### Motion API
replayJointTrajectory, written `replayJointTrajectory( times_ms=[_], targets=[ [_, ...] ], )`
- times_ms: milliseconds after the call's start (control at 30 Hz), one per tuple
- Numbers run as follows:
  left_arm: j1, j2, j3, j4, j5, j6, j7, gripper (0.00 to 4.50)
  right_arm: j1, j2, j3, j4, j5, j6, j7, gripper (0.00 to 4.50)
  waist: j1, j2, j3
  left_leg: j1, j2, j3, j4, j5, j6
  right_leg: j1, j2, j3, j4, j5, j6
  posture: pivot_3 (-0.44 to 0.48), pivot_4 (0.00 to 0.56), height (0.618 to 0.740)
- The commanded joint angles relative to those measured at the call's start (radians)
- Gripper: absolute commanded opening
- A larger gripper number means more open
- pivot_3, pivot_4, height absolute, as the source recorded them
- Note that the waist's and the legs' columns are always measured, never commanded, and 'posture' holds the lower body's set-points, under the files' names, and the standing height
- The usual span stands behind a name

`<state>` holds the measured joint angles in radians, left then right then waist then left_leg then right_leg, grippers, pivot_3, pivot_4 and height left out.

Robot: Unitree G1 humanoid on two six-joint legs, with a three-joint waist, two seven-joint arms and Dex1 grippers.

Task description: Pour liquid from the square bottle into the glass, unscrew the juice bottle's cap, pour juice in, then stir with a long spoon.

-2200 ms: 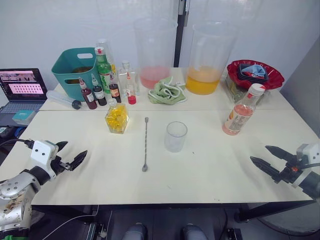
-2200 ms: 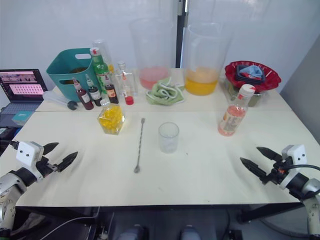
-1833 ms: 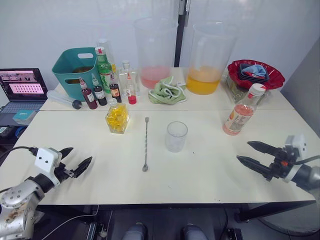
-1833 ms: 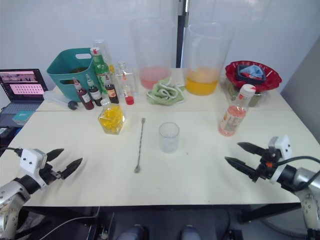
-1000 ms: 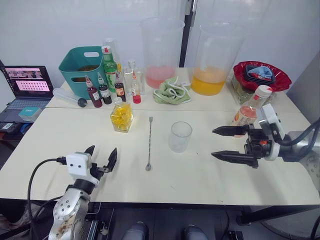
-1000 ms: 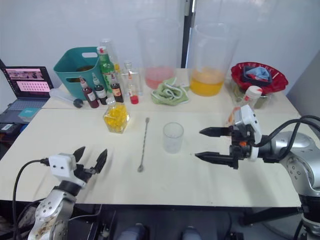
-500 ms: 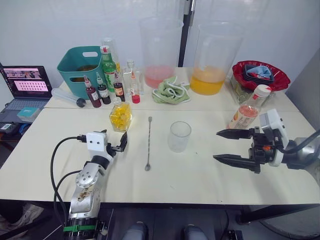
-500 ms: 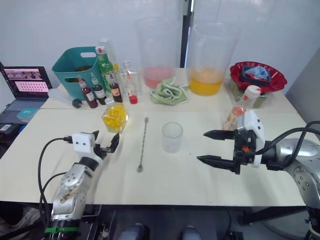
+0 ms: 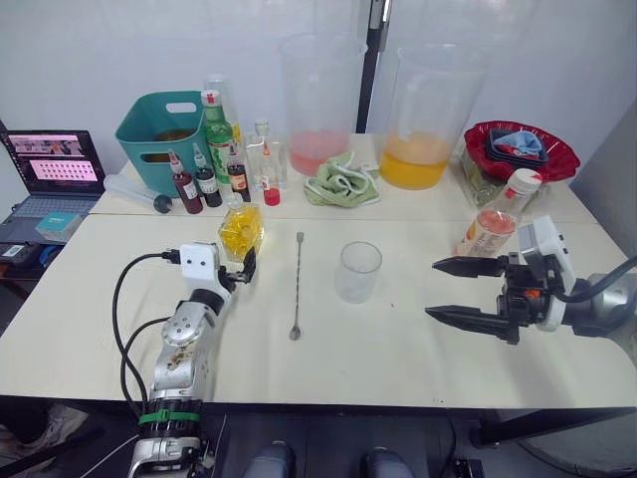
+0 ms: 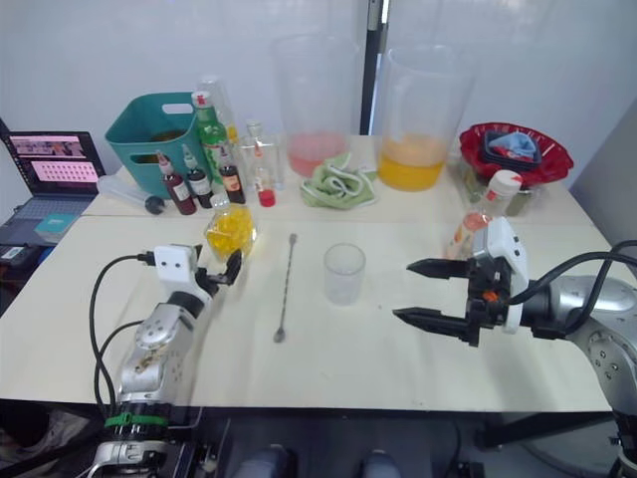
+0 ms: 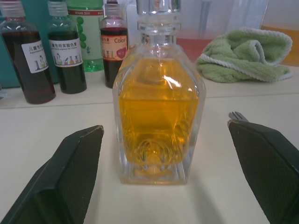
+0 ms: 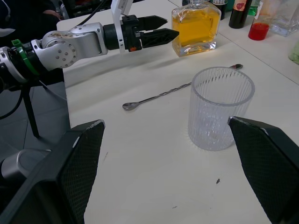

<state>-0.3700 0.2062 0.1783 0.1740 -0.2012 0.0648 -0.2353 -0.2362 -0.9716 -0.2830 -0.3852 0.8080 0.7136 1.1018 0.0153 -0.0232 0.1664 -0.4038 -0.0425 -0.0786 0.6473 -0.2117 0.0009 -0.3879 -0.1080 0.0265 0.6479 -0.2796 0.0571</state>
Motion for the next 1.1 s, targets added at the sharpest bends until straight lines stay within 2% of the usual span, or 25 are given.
replayJointTrajectory(
  times_ms=[33, 333, 533, 733, 933, 1100],
  targets=[
    [-0.071, 0.012, 0.006, 0.051, 0.009, -0.044, 0.002, 4.50, -0.001, -0.002, -0.040, -0.037, 0.017, -0.010, -0.017, 4.47, 0.000, 0.000, 0.000, 0.000, -0.001, 0.000, 0.000, 0.000, 0.000, 0.000, 0.000, 0.000, 0.000, 0.000, 0.000, 0.000, 0.150, 0.740],
    [-0.230, 0.033, 0.001, 0.283, 0.034, -0.093, -0.006, 4.50, 0.008, 0.002, -0.044, -0.055, 0.015, -0.014, -0.045, 4.47, -0.001, -0.001, 0.000, 0.000, -0.002, 0.000, 0.000, 0.000, 0.000, 0.000, 0.000, 0.000, 0.001, 0.000, 0.000, 0.000, 0.150, 0.740],
    [-0.278, 0.051, 0.002, 0.377, 0.050, -0.112, -0.012, 4.50, 0.019, 0.006, -0.047, -0.071, 0.020, -0.011, -0.061, 4.47, -0.003, -0.001, 0.001, -0.001, -0.003, -0.001, 0.000, 0.000, 0.000, -0.001, 0.000, 0.000, 0.001, 0.000, 0.001, 0.000, 0.150, 0.740],
    [-0.297, 0.054, 0.006, 0.421, 0.039, -0.136, -0.036, 2.76, 0.023, 0.008, -0.037, -0.079, 0.013, -0.016, -0.070, 4.50, -0.003, -0.001, 0.001, -0.001, -0.003, -0.001, 0.000, 0.000, 0.000, -0.001, 0.000, 0.000, 0.001, 0.001, 0.001, 0.000, 0.150, 0.740],
    [-0.286, 0.058, 0.012, 0.406, 0.035, -0.154, -0.040, 2.77, 0.015, 0.013, -0.023, -0.077, 0.010, -0.021, -0.071, 4.50, -0.003, -0.002, 0.001, -0.001, -0.003, -0.001, 0.001, 0.000, 0.000, -0.001, 0.000, 0.000, 0.001, 0.001, 0.001, 0.000, 0.150, 0.740],
    [-0.258, 0.063, 0.043, 0.297, -0.004, -0.205, -0.066, 2.77, -0.004, 0.017, -0.003, -0.066, 0.010, -0.022, -0.060, 4.50, -0.005, -0.004, 0.002, -0.002, -0.003, -0.001, 0.001, 0.000, 0.000, -0.002, -0.001, 0.000, 0.001, 0.001, 0.001, 0.000, 0.150, 0.740]
  ],
)
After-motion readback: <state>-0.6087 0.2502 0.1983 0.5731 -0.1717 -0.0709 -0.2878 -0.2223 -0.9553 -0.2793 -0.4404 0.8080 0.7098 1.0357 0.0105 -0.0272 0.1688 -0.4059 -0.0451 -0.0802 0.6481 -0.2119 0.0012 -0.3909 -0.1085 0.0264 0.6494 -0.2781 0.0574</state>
